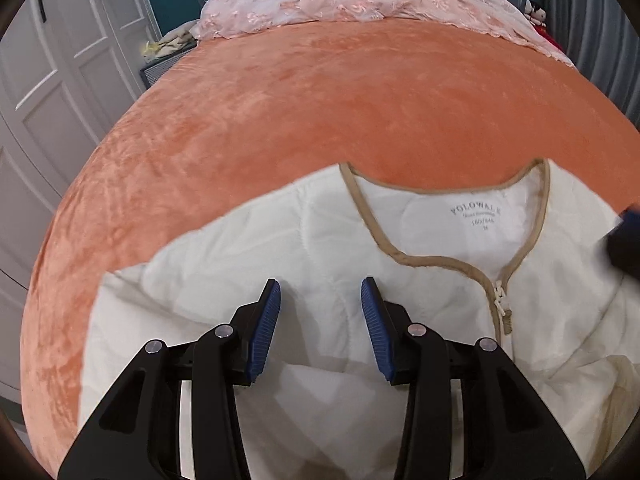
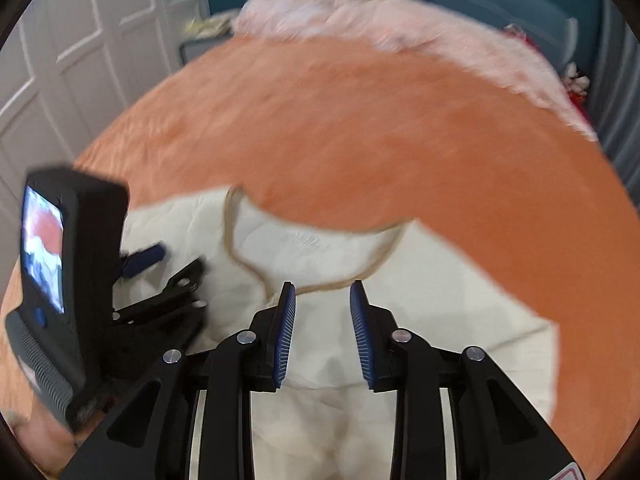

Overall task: Fold large clothes
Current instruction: 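Lower the hem near the collar and open both tools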

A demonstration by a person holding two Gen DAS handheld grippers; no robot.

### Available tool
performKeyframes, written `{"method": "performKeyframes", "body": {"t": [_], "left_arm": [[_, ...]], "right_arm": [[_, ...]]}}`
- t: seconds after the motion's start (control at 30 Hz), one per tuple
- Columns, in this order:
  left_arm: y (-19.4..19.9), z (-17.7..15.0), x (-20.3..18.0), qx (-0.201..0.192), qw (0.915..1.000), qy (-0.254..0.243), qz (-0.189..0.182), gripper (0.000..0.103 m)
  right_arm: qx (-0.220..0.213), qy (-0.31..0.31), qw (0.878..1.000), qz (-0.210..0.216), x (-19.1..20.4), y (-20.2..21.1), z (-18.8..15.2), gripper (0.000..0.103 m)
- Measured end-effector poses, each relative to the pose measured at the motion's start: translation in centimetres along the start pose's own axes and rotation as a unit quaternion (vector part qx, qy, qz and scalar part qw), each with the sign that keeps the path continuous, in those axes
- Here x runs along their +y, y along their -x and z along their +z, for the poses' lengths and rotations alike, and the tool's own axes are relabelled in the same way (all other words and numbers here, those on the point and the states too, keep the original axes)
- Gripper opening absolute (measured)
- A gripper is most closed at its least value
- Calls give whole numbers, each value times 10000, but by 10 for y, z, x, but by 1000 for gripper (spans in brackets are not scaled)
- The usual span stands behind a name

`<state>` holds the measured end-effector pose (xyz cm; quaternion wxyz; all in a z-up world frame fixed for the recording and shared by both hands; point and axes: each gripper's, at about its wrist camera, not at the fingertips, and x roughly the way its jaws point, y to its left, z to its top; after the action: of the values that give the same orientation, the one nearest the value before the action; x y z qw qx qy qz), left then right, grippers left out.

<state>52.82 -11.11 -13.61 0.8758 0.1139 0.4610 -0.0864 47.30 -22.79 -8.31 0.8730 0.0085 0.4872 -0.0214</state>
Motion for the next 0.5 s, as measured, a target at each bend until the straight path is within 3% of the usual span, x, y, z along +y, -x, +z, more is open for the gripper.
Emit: {"method": "performKeyframes", "body": {"t": [0.17, 0.33, 0.5], "left_arm": [[-11, -5, -2, -163, 9998, 93, 9, 41], [-19, -4, 1, -306, 9994, 185, -4, 43], [-27, 2, -5, -303, 9993, 75, 212, 44]], "right_arm": [[260, -495, 9984, 39, -14, -59, -19, 14], [-80, -772, 9965, 301, -28, -65, -28, 13], [-156, -807, 9962, 291, -31, -71, -25, 13]]}}
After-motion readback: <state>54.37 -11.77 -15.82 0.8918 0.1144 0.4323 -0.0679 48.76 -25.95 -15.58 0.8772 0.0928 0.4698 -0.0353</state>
